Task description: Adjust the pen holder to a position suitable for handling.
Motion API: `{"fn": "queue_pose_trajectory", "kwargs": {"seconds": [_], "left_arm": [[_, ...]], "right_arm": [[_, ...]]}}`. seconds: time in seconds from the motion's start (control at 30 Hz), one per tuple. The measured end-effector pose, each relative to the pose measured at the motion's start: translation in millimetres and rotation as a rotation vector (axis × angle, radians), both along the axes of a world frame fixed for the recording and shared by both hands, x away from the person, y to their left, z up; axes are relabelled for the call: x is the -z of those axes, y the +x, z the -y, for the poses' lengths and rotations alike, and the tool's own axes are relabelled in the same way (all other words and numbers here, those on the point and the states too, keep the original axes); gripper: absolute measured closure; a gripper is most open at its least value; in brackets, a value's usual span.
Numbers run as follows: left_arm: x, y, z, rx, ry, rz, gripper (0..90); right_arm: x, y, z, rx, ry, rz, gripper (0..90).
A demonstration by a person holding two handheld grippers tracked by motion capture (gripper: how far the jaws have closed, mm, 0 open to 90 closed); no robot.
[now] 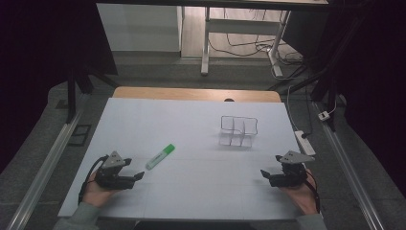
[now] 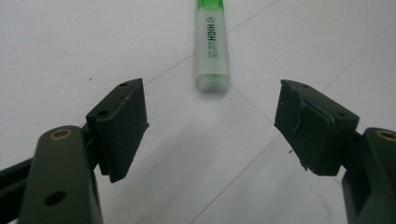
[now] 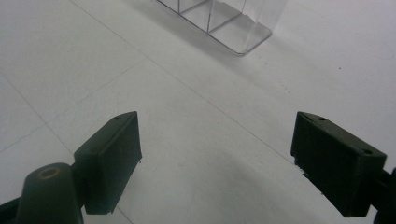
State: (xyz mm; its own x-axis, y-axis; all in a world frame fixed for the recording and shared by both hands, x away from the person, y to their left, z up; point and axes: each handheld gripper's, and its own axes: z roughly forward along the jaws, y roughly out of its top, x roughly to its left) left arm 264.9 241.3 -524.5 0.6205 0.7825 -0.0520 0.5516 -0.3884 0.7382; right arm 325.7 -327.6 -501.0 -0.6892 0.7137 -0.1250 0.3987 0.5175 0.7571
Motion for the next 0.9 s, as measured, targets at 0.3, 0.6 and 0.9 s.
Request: {"fn": "queue_pose_trajectory", "kwargs": {"seconds": [0.3, 0.6, 0.9], "left_arm": [[-0.5, -0.3, -1.2, -0.007, -0.004, 0.008, 25.0], [1.0, 0.5, -1.3, -0.008, -0.004, 0.005, 25.0], [0.4, 1.2, -0.7, -0.007, -0.004, 0.008, 25.0]], "right_arm": [[1.8, 0.7, 1.8, 0.004, 0.006, -0.018, 16.3], [1.7, 1.0, 1.3, 0.004, 0.005, -0.028, 18.8], [-0.5, 2.1, 0.2, 0.012, 0.010, -0.027, 21.7]]}}
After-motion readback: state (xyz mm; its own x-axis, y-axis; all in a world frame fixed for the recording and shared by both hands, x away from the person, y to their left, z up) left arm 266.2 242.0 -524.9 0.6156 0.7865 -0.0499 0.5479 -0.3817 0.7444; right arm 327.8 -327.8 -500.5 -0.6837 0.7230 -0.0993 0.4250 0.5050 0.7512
